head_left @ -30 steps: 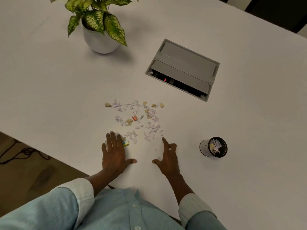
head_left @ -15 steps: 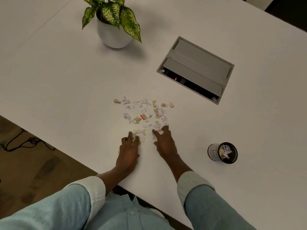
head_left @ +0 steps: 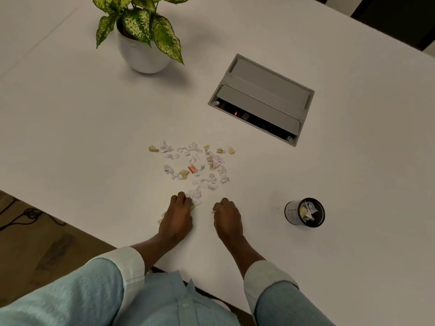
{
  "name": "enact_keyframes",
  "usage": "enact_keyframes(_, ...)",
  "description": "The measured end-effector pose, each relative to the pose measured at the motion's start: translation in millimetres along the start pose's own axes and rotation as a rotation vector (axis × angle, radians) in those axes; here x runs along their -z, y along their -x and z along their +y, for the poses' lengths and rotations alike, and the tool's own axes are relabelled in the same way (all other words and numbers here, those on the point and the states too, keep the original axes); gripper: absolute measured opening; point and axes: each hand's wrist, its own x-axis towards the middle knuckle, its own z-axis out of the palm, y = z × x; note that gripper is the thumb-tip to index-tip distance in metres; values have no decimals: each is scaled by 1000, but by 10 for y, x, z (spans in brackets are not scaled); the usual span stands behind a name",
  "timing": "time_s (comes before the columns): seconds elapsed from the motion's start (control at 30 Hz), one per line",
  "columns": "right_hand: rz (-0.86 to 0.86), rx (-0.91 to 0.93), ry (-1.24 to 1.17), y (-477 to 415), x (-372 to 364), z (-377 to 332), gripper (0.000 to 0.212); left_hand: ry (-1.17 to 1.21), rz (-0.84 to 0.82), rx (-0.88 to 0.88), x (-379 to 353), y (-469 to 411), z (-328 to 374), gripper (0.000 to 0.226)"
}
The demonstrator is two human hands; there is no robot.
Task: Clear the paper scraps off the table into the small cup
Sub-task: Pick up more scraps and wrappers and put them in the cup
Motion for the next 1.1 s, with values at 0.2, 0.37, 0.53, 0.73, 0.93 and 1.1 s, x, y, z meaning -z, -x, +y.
enact_keyframes(0.2, 89, -136, -205, 337, 46, 368, 8, 196, 41, 78, 25, -20, 168, 44)
enact_keyframes(0.37, 227, -327, -396, 654, 258, 633, 7, 313, 68, -9, 50, -45, 475, 45)
enact_keyframes(0.53, 475, -505, -566, 837, 655, 876, 14, 410, 50, -169, 142, -169, 1170, 42)
enact_keyframes(0.73, 681, -638, -619, 811, 1145, 1207, 12, 424, -39, -342, 223, -371, 2125, 41)
enact_keyframes(0.93, 741, -766, -560, 682, 1447, 1575, 10, 364, -154, -455, 171, -544, 2874, 37)
enact_keyframes(1.1, 662, -809, -563, 646, 1587, 1727, 16, 258, -264, -495, 2, -667, 3163, 37)
